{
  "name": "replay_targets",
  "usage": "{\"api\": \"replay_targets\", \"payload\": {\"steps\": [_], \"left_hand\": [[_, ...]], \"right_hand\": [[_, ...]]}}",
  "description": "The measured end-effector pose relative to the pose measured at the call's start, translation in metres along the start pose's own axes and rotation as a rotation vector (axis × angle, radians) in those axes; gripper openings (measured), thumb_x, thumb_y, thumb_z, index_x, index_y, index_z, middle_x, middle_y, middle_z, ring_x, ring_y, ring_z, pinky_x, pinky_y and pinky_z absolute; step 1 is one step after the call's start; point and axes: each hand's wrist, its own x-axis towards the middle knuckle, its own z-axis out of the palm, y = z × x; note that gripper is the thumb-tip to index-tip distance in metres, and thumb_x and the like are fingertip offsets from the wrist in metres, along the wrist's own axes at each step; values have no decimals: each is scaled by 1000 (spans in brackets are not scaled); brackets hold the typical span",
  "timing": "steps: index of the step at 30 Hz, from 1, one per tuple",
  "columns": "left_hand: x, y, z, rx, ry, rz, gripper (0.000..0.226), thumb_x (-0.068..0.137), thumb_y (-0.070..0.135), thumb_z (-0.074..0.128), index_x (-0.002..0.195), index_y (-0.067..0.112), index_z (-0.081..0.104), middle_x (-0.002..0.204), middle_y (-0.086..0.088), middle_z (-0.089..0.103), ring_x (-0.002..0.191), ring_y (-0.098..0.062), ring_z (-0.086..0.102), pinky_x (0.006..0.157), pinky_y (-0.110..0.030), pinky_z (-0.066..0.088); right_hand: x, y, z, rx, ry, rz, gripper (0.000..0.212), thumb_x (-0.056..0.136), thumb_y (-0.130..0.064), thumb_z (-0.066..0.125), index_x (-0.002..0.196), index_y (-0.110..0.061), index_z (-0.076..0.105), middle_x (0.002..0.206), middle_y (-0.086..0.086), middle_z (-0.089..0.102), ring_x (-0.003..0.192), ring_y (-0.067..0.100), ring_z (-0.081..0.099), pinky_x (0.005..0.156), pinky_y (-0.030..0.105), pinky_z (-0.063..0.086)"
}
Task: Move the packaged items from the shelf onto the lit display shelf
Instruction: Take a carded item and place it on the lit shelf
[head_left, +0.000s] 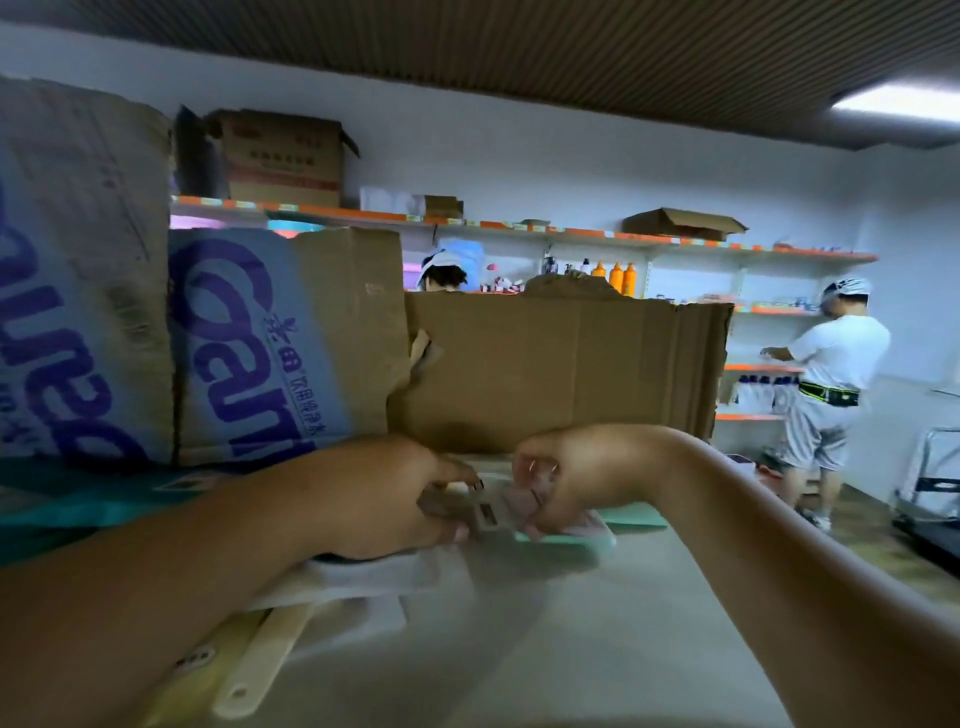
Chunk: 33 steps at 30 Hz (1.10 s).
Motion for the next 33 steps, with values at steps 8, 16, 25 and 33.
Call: {"api": "replay_targets", "payload": {"steps": [8,16,25,33], "left_hand": [[-5,5,-6,-192,414,145,30,88,48,73,115,39,63,103,26,69,92,6,64,77,-28,56],[-4,7,-16,-338,540,4,20,97,36,66,78,30,59,79,20,70,73,4,66,57,-22,53],[-11,10,-19,208,555,204,78,79,76,58,147,52,28,157,21,30,144,-3,24,116,-40,28],[-8,15,-31,435,543,375,43,87,28,48,123,43,67,119,23,69,101,-4,65,82,-39,46]], "right_hand": [[-3,16,-1,953,-99,-215,52,79,-51,64,116,-15,71,117,22,69,102,41,63,94,54,46],[-9,12,-3,808,-28,-268,37,92,-30,68,123,-10,63,118,12,72,105,30,70,88,43,58],[-6,12,-5,899,349,-188,19,103,-7,49,103,-1,66,83,15,69,70,29,55,60,35,43],[-16,4,-2,889,37,-211,27,106,-11,41,120,-1,62,93,17,70,68,30,63,71,42,53]]}}
